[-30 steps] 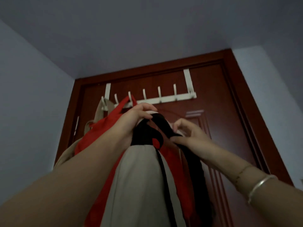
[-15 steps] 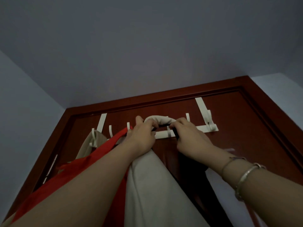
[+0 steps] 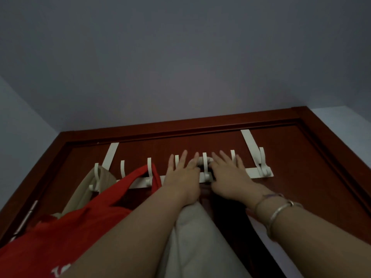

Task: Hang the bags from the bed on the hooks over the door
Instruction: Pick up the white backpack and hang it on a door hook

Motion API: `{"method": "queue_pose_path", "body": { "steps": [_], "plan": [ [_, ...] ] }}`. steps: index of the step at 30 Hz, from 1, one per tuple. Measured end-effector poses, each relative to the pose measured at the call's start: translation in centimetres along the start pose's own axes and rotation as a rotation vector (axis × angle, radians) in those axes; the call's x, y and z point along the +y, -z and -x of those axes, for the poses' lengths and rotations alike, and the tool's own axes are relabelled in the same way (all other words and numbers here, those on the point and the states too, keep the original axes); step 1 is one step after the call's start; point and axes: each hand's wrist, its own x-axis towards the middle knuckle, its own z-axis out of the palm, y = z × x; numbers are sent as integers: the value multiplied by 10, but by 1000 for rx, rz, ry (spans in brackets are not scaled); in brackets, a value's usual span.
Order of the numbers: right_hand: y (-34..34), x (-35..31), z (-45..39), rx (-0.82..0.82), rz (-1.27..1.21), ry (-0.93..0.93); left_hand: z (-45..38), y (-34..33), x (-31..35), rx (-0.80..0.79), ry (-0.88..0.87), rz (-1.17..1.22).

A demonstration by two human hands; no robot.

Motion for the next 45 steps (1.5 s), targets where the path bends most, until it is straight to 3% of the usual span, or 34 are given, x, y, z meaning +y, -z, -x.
{"method": "queue_pose_path", "body": {
  "steps": [7,16,23,30,40,45],
  "plan": [
    [-7,-2,61,150,-395,25,58,-1,25,-95,-19,350],
    [34,5,109,205,-469,60,111,46,41,2,180,697],
    [86,6,178,98,-383,-29,163,92,44,48,224,922],
    [137,-11,280,-53,-184,-209,232,102,65,-114,109,1028],
    [214,-27,402,-228,-58,-407,308,138,143,-295,-1,1270],
    [284,-2,482,-297,76,-484,341,179,228,-341,-101,1457]
  ]
}}
